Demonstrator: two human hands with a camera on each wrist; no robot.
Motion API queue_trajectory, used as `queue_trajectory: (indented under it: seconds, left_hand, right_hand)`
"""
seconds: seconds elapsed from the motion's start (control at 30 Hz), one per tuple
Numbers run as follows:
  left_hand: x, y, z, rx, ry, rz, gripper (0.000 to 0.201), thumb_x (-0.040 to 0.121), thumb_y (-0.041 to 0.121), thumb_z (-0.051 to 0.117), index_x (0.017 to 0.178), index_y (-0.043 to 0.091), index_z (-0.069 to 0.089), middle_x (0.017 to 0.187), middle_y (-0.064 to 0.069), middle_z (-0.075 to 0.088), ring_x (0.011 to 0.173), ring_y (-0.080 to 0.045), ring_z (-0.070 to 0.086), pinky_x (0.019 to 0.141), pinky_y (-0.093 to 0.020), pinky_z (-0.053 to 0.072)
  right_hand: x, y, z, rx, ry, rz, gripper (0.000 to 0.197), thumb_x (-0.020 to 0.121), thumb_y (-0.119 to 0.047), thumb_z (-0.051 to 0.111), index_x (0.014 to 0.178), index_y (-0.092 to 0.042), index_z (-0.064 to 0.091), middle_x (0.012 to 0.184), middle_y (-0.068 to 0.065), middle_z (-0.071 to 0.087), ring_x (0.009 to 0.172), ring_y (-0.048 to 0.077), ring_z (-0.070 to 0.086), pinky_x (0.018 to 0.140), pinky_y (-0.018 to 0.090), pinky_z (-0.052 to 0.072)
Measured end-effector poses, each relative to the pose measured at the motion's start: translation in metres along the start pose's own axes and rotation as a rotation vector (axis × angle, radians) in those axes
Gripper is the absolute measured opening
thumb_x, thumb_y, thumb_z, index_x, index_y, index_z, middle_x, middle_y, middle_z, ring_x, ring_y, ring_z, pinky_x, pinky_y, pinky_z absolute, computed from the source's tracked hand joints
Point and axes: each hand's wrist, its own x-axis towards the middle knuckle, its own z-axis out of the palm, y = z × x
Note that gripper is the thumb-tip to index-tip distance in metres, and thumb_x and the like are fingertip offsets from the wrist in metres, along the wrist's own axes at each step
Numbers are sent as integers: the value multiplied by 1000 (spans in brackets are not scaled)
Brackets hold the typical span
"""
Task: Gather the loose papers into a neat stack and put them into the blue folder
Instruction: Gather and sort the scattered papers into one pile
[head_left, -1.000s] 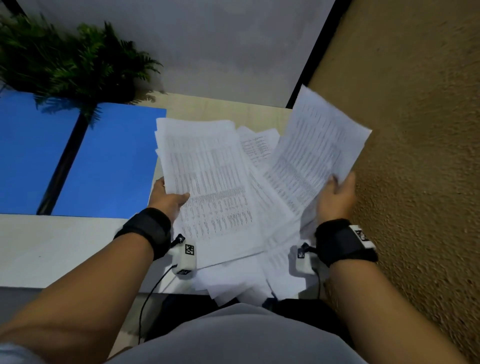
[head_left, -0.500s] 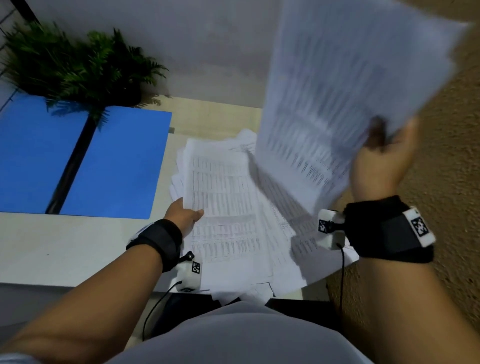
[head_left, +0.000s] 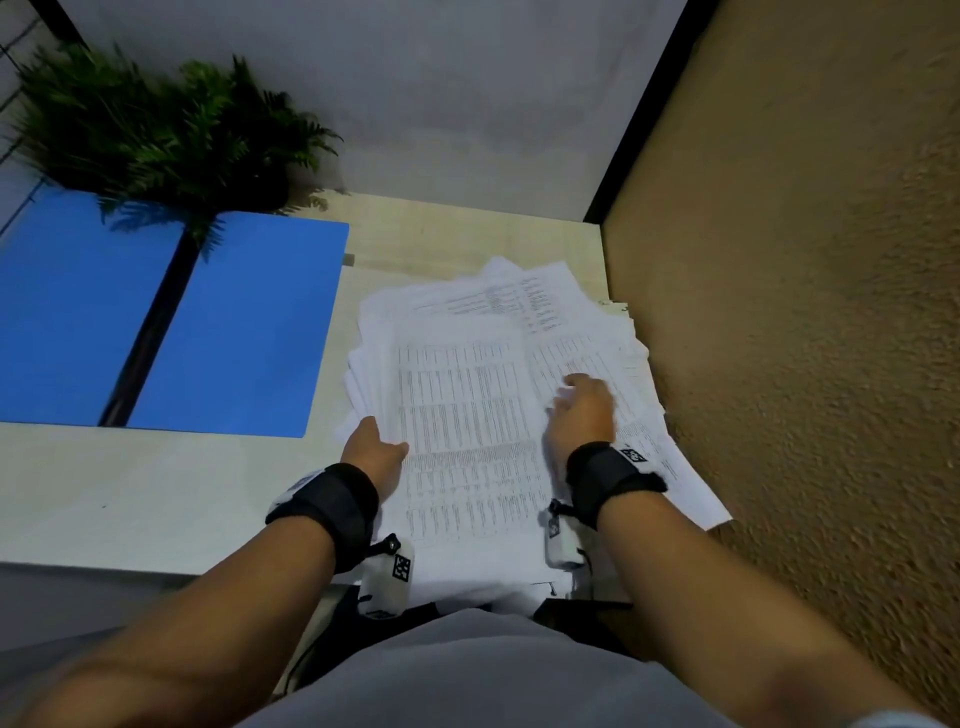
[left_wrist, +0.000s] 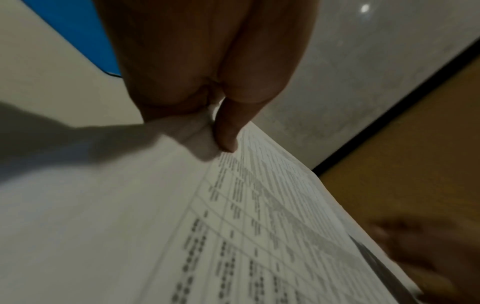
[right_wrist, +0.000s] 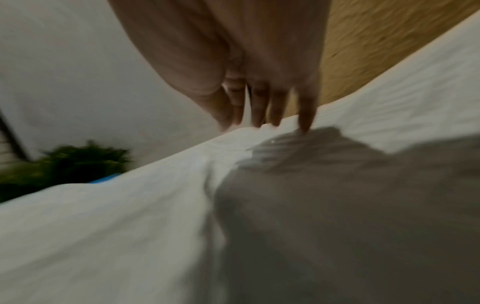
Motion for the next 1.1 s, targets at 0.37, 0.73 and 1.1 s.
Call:
queue_trajectory:
  seconds: [0.37,0.73,1.1]
  left_hand:
    - [-3,9,0,-2,-39,-45,45,101,16,46,140,-4,38,141,-19,49,127,-35,49,97,-29,38]
    - [-14,23,27,64,-113,6,60,99,17,49,150,2,20,153,-18,34,138,-34,38,104,-34,36]
    - [6,-5,-19,-28,114,5,25,89,-3,58,113,0,54,96,-10,63,75,-23,56,45,-14,44]
  right_hand:
    - [29,62,-49,-388,11,287,57,89,-43,60,129,-5,46,136,20,44,126,39,43,101,49,42]
    - [-5,49,-1,183,-285,233,24,94,0,35,84,-6,55,77,10,55,67,21,50,63,25,42]
    - [15,28,-11,567,-75,443,18,94,-23,59,95,-6,54,88,17,54,82,27,58,72,32,50]
